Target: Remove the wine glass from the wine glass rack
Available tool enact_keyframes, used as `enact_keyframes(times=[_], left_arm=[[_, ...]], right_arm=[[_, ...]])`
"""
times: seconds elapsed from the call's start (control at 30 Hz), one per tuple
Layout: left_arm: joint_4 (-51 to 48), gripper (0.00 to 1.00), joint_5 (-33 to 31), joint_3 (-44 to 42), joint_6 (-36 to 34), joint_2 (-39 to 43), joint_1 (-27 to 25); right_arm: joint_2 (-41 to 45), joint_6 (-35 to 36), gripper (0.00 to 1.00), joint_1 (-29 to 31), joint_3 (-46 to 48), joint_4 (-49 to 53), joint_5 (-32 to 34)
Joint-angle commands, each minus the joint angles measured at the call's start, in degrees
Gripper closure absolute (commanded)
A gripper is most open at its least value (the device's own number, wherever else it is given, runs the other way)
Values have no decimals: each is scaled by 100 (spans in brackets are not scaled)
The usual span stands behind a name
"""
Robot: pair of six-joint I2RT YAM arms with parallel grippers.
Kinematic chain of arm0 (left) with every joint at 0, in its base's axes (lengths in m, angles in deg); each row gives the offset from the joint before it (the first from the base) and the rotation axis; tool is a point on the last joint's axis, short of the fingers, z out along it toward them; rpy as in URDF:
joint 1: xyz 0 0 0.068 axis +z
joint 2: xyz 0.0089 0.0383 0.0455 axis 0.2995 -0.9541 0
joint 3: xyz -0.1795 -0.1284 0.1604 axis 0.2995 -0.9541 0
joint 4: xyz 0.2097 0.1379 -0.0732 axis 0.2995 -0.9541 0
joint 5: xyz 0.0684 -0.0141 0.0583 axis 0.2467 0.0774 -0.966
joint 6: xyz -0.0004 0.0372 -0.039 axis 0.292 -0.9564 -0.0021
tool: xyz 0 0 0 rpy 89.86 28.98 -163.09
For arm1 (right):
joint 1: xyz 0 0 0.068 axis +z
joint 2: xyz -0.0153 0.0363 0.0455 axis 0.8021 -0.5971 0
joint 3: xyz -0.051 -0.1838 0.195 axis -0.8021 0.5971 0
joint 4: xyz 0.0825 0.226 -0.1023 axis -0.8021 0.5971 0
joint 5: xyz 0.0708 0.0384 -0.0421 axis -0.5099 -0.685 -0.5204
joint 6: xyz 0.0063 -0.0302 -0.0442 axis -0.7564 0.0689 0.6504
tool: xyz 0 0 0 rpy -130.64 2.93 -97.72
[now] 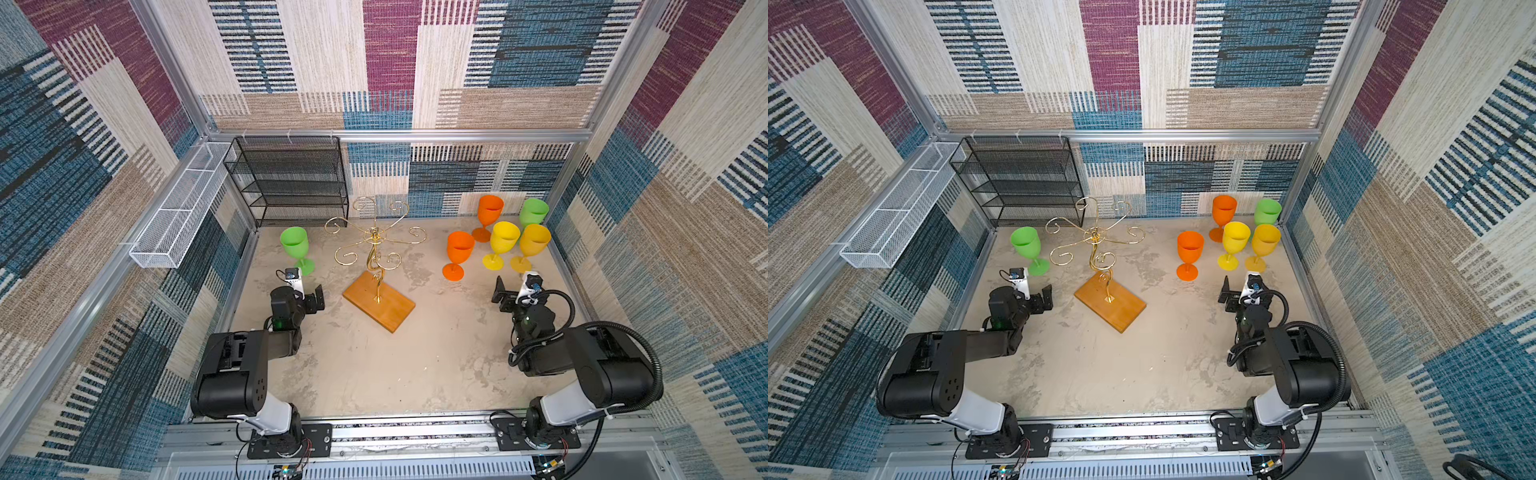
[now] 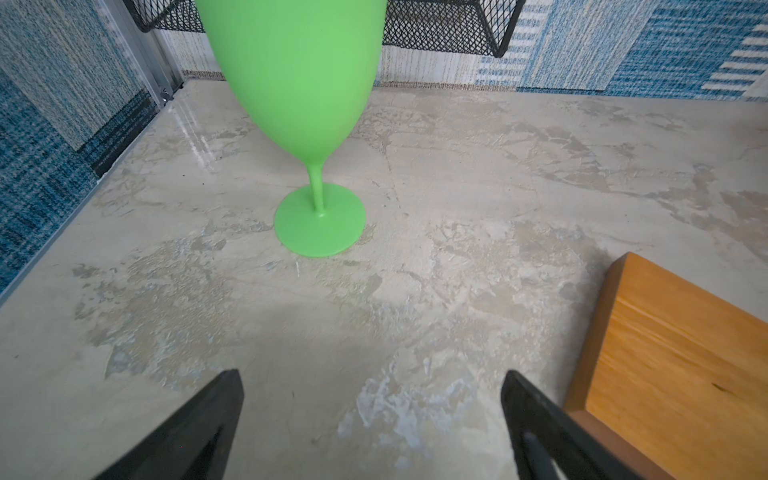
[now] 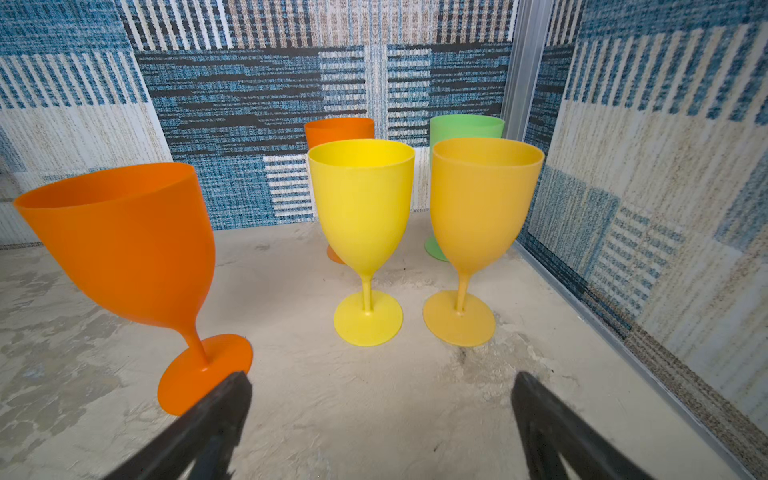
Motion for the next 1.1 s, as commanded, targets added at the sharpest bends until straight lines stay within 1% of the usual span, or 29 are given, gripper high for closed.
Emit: enact_keyframes(times=[0.0,1.07], left_arm=[[164,1,-80,-2,-105,17,8],[189,1,-80,-12,-108,13,9]], right_arm=[[-1,8,0,0,-37,-35,-11],[4,5,0,-13,-46,-21,-25]])
